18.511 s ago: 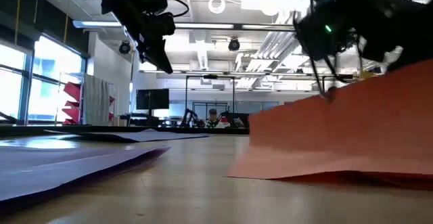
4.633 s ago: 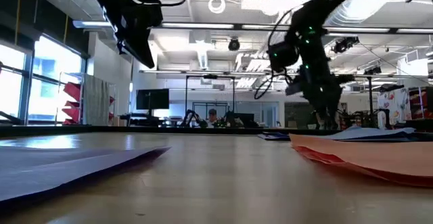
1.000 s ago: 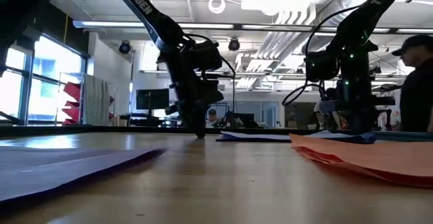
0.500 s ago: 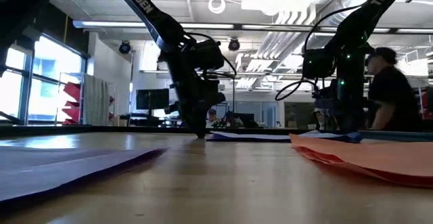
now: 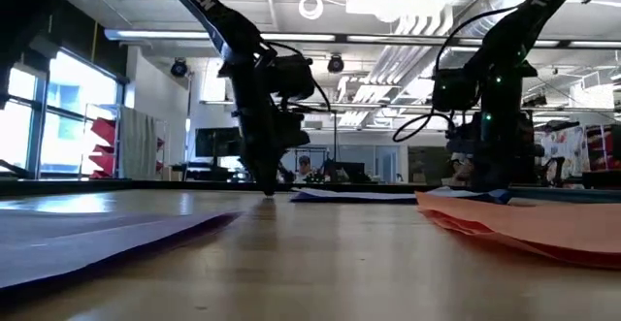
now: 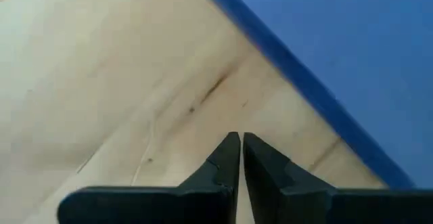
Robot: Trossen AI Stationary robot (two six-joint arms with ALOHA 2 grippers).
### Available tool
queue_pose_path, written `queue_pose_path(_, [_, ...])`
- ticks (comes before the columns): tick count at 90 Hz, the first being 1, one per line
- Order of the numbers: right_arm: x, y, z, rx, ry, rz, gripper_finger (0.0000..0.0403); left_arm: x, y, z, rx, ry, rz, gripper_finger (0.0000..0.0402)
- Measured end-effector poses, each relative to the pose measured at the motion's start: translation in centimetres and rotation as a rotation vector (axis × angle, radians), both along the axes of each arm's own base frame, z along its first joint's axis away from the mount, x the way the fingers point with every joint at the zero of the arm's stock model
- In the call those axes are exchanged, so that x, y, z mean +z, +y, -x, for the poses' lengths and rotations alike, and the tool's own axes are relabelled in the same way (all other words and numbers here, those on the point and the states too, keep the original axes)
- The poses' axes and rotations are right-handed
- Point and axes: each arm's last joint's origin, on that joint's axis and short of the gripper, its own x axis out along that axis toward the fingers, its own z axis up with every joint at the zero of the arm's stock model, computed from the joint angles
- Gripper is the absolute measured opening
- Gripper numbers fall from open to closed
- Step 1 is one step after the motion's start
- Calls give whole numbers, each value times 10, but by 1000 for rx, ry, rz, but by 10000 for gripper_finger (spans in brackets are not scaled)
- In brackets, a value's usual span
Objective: Organize paper
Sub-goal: Adjust the stacked colored papers
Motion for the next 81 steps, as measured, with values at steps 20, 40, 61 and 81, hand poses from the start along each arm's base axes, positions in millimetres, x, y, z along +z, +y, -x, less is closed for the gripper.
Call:
queue_pose_path(20, [0,-2,-3,-10,-44,3,39,-11,-1,-8,-15,-35,35,0])
queue_pose_path(40, [20,-3,5,-44,29,73,39,8,-1,5,0,58,4,0])
queue_pose_path(61, [63,16,8,59,-154,93,39,74,-22,37,-33,80,-18,0])
queue_pose_path(81, [98,64,7,251,-401,55,39,129,-80,86,-147,-59,-41,0])
